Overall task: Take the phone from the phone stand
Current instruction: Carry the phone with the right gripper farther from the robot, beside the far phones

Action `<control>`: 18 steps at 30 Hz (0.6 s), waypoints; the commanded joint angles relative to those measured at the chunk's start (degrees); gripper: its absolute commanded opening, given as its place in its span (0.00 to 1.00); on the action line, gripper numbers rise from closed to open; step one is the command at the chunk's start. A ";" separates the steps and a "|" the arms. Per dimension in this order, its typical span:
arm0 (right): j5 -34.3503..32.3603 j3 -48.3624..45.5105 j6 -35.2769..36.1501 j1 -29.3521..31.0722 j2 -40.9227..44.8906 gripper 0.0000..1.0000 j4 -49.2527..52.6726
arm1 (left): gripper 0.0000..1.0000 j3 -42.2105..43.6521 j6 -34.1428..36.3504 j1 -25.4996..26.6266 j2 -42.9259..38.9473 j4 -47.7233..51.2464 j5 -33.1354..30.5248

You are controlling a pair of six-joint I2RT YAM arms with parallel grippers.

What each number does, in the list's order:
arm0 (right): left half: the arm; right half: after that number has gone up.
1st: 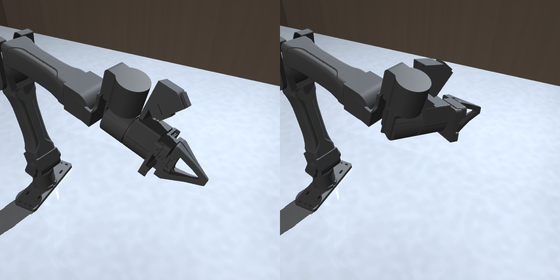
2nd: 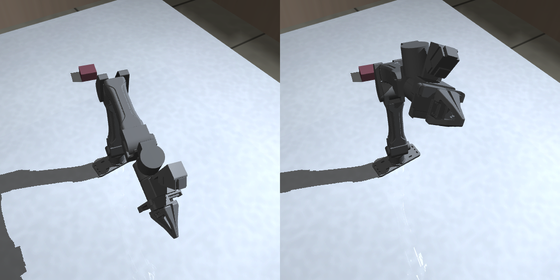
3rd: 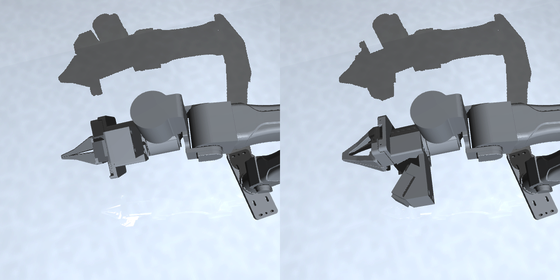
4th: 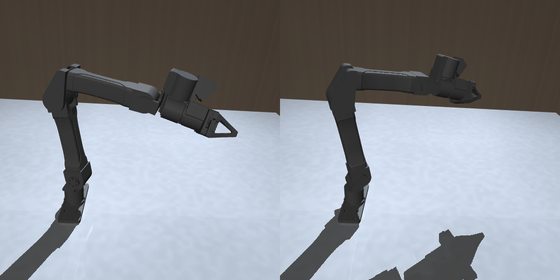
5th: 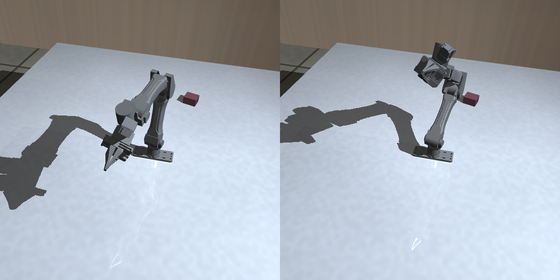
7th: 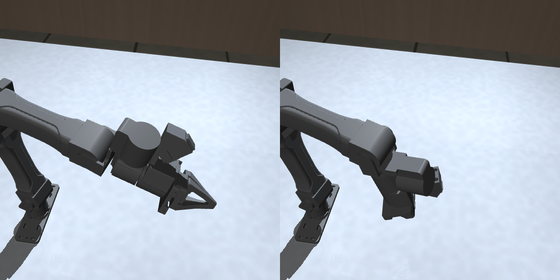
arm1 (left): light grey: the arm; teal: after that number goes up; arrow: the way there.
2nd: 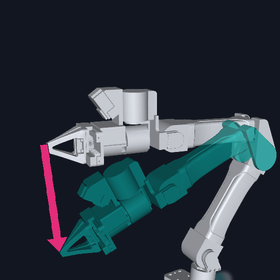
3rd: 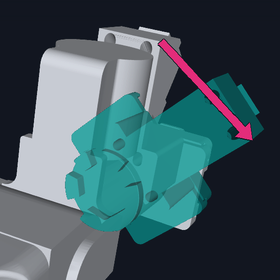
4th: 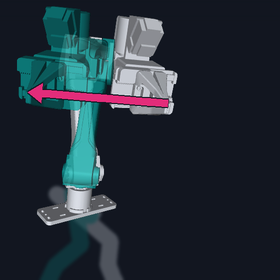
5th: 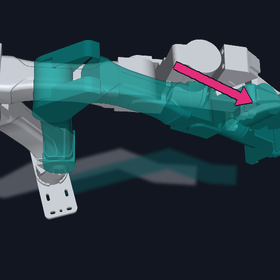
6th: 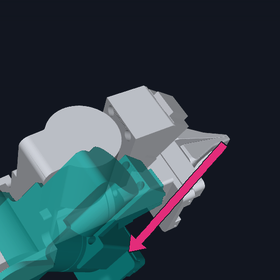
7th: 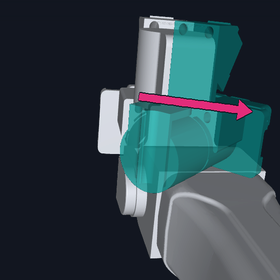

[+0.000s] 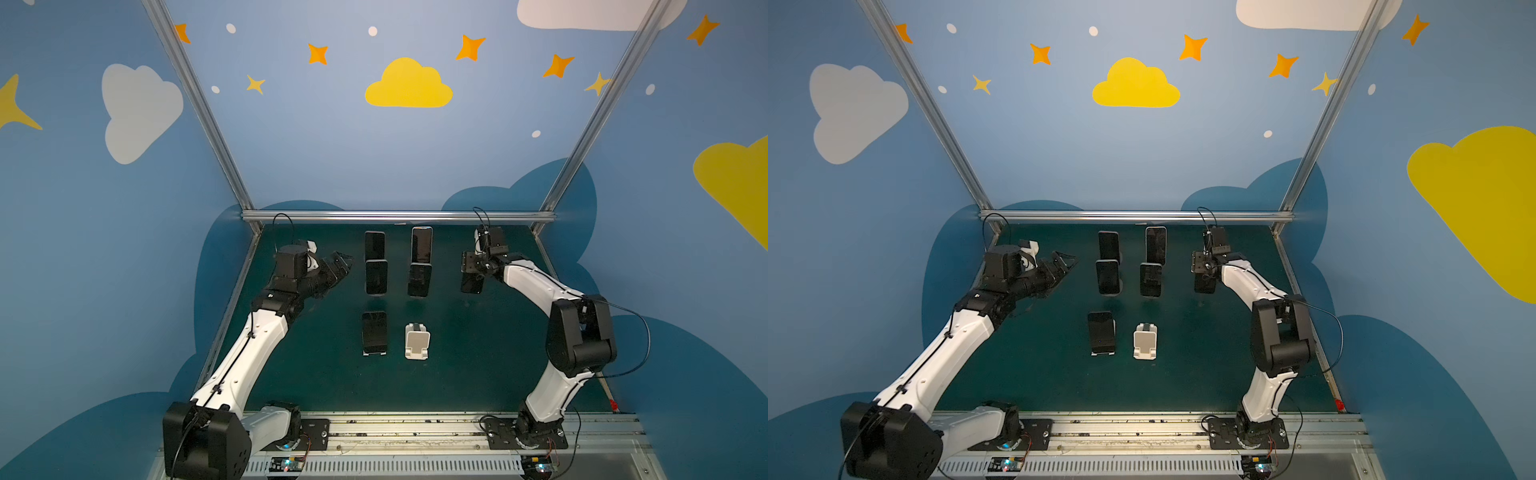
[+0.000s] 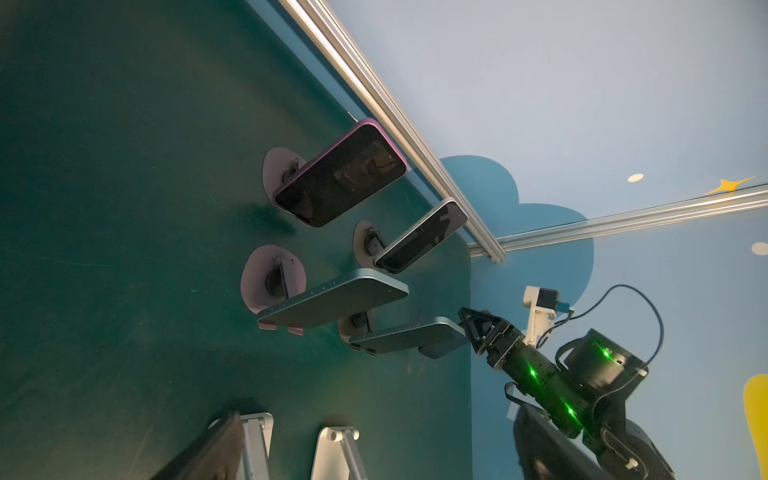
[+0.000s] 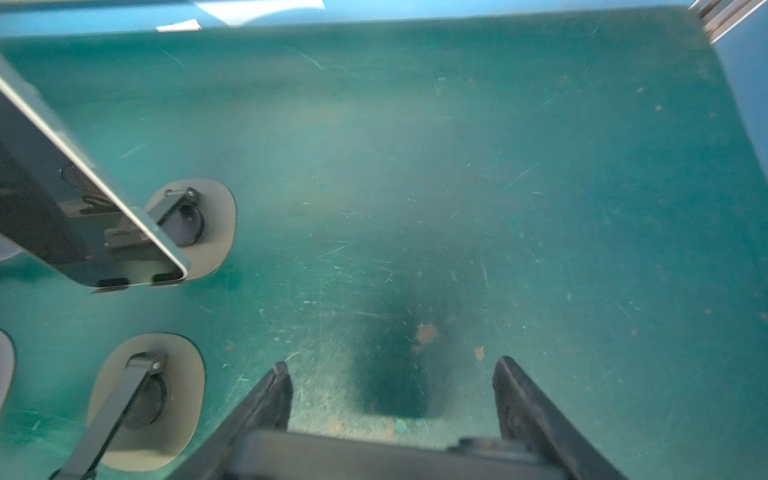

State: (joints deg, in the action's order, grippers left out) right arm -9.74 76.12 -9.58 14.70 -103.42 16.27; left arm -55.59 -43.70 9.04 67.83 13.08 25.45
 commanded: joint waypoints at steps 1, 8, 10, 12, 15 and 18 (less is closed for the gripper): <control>0.91 4.30 1.95 -0.28 -2.09 0.69 1.73 | 1.00 -0.74 0.91 0.06 -0.01 0.01 0.79; 2.07 11.49 6.56 -0.69 -8.27 0.73 8.42 | 1.00 -0.96 1.85 0.02 -0.06 0.75 -0.02; 2.39 13.29 7.04 -0.73 -9.87 0.72 9.64 | 1.00 -1.05 2.05 0.04 -0.15 0.81 -0.20; 3.01 15.29 7.14 -0.84 -11.58 0.72 11.17 | 1.00 -0.84 2.12 0.02 -0.05 0.44 -0.08; 2.87 17.75 7.12 -0.94 -13.96 0.72 13.16 | 1.00 -0.83 2.38 0.04 0.16 0.17 0.22; 3.65 20.56 7.10 -0.87 -16.33 0.72 15.29 | 1.00 -0.83 2.55 0.01 0.24 -0.05 0.47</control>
State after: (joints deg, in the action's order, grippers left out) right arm -6.98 93.82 -3.27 14.02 -118.13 28.29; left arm -55.59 -42.35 9.04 67.83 13.19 25.43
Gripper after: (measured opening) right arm 0.731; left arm 0.998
